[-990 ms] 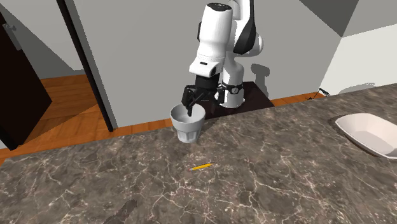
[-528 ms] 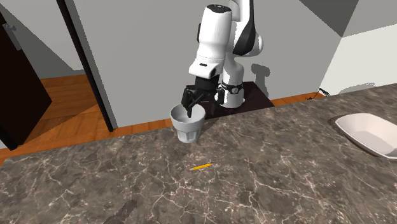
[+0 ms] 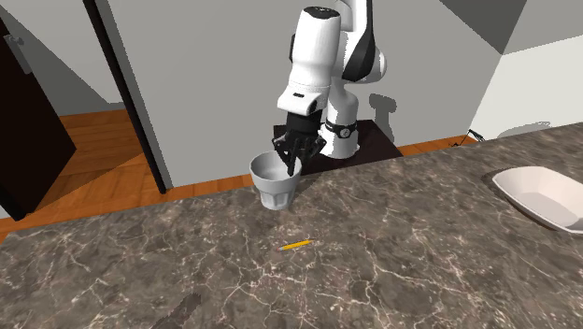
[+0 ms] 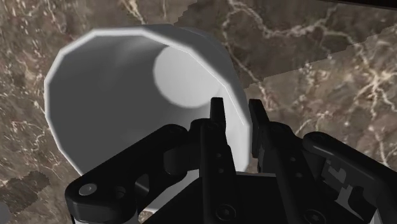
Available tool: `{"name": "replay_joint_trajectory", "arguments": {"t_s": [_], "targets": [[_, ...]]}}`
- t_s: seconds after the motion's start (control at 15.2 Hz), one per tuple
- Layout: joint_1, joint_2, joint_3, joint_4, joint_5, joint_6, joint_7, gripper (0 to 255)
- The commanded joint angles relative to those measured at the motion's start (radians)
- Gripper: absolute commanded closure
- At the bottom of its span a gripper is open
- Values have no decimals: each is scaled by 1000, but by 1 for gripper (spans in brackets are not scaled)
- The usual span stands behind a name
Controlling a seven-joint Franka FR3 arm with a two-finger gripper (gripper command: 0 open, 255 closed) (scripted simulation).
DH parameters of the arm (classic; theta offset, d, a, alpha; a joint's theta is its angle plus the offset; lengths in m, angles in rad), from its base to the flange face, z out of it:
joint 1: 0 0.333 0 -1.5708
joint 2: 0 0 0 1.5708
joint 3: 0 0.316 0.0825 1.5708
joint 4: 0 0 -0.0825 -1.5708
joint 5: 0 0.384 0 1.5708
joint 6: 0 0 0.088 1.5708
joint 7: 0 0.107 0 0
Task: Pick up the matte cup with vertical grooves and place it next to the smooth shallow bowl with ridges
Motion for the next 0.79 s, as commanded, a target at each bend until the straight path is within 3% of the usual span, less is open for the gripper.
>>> {"name": "replay_joint_trajectory", "arguments": {"t_s": [0.0,0.73], "targets": [[0,0,0,0,0,0,0,255],[2,-98,25,68,15,-165,-13,255]]}}
